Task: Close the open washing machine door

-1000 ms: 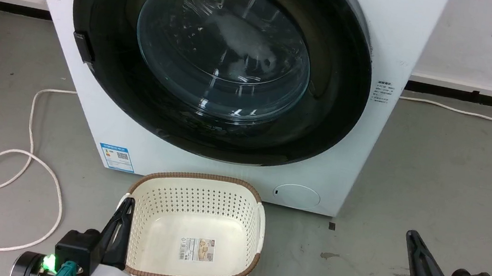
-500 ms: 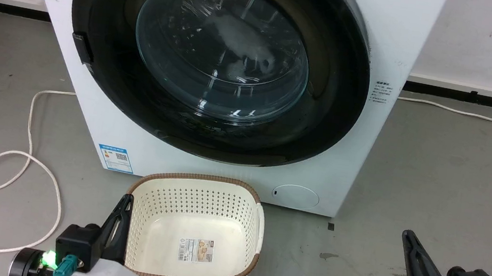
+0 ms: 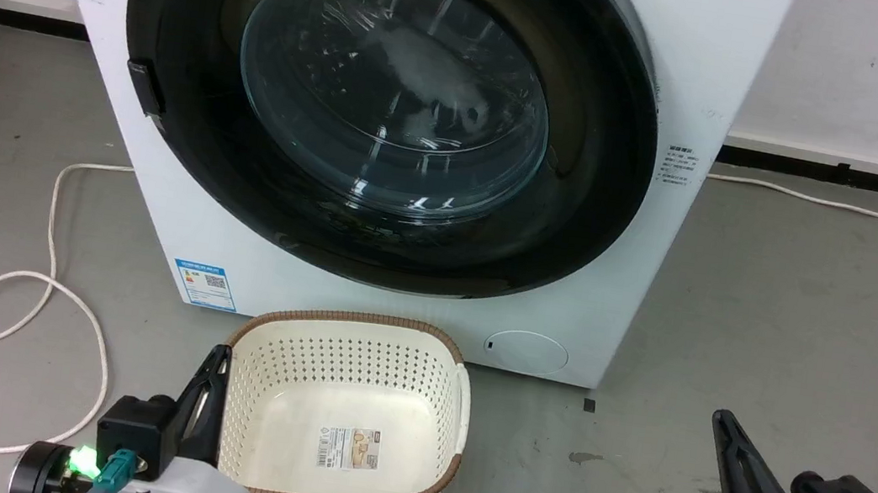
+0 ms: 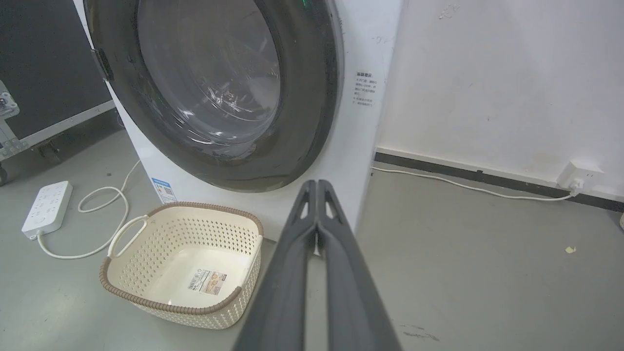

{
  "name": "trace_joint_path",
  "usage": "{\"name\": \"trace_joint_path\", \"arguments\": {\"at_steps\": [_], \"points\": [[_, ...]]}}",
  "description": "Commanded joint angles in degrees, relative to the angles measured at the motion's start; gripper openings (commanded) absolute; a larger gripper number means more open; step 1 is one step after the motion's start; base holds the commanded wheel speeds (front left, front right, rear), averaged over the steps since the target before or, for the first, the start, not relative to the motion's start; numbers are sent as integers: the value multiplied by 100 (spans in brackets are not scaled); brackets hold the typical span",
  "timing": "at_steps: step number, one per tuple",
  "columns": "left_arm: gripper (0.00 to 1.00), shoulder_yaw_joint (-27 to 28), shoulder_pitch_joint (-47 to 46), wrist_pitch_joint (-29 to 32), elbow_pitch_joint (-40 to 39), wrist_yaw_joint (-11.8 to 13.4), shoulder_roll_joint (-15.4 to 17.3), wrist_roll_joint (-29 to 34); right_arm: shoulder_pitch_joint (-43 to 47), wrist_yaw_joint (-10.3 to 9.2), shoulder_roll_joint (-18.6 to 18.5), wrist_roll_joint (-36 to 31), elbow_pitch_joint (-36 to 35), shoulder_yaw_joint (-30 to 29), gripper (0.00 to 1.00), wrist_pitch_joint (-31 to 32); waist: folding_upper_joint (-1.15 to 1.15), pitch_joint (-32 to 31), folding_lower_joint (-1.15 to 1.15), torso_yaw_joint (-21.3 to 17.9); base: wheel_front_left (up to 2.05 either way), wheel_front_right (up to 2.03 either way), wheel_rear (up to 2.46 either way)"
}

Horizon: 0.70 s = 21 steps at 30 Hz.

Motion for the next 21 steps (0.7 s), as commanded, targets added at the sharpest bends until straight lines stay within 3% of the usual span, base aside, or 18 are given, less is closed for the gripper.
{"name": "trace_joint_path", "arguments": {"at_steps": [1,21], "points": [[0,24,-72,46,-30,22,-4,60,-98,-3,32,-46,-50,18,0,22,0,-1,0,-1,0,0,0],[0,116,-111,280,-98,55,-27,166,-126,-4,42,-105,-143,86,0,249,0,-20,0,-24,0,0,0]]}}
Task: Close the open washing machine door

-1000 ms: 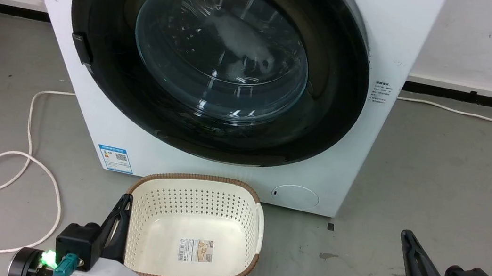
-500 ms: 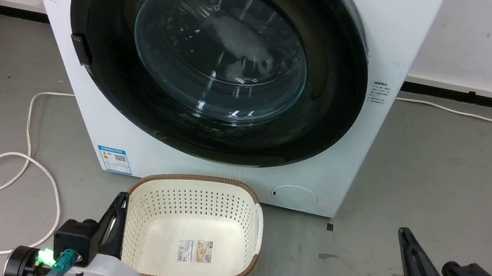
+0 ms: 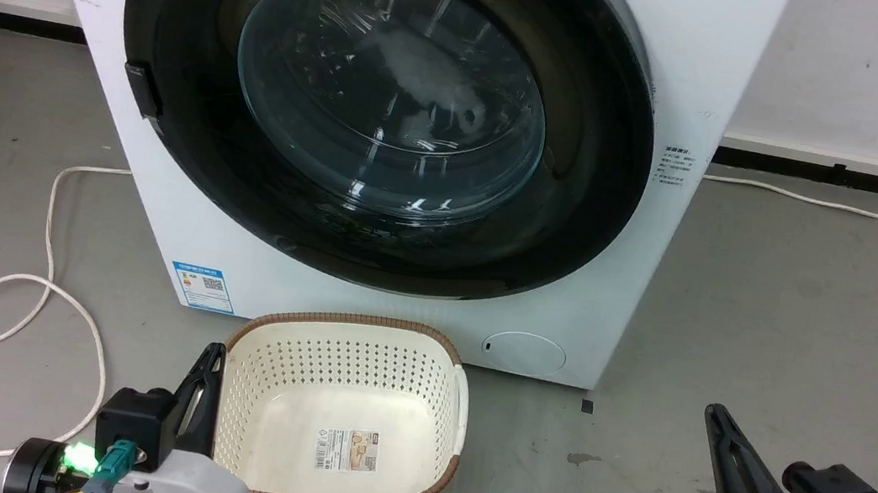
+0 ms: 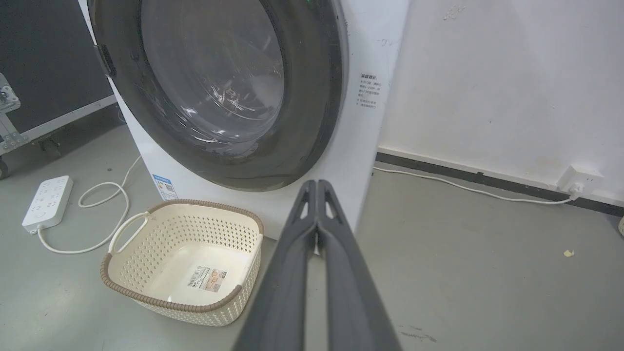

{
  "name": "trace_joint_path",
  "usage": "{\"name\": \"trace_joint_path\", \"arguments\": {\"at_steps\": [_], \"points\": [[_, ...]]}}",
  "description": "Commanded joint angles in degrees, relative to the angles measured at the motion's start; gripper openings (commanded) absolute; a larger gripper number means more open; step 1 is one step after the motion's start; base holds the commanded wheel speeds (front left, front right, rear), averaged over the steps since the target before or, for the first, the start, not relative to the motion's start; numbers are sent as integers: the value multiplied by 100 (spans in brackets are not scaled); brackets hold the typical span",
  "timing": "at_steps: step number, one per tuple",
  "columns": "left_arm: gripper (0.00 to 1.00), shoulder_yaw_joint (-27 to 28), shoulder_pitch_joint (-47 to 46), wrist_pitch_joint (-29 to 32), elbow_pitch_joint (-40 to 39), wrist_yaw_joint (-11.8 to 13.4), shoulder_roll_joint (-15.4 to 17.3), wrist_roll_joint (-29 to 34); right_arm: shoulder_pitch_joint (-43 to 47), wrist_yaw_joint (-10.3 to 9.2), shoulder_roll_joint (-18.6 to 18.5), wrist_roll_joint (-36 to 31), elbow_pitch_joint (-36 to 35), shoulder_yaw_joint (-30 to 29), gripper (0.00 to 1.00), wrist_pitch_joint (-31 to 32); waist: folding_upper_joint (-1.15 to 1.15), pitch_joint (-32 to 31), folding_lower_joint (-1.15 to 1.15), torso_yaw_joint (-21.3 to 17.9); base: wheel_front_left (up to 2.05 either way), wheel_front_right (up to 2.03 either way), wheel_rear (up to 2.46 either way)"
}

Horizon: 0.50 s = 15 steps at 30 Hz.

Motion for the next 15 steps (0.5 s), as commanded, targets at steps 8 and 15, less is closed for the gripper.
{"name": "trace_joint_path", "arguments": {"at_steps": [8,15], "points": [[0,59,-100,122,-58,49,-12,87,-82,-4,37,-67,-87,39,0,131,0,-8,0,-9,0,0,0],[0,88,-113,197,-80,60,-19,121,-91,-4,40,-86,-117,61,0,204,0,-14,0,-16,0,0,0]]}}
